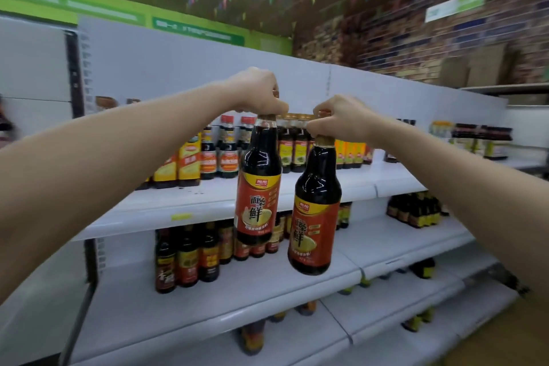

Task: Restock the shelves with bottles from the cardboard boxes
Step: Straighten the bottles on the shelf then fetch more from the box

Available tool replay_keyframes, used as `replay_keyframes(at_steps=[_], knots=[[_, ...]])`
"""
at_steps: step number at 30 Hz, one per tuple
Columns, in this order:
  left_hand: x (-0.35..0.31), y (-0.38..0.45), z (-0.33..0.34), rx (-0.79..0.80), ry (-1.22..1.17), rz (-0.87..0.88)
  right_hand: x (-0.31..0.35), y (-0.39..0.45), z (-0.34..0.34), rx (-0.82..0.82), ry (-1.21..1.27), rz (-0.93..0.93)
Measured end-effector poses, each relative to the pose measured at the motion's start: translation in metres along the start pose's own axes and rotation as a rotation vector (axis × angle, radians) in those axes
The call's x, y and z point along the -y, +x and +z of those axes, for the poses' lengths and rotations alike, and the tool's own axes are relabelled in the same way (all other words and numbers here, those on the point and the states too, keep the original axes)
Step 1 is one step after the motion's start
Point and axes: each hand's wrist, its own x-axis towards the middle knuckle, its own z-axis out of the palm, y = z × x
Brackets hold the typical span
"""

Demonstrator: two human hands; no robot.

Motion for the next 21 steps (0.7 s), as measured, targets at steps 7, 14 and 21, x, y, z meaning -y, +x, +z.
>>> replay_keyframes(at_steps=[7, 14, 21], knots=[[-0.058, 0.078, 0.042, -0.026, -0.066, 0.091, -0.09, 0.022, -0.02, -0.069, -0.108, 0.064], [-0.107, 0.193, 0.078, -0.007, -0.168, 0.17, -0.191, 0.068, -0.054, -0.088, -0.173, 0.142], [-0.175, 0.277, 0.125, -0.001, -0.209, 0.244, -0.299, 0.078, -0.067, -0.132, -0.177, 0.231]])
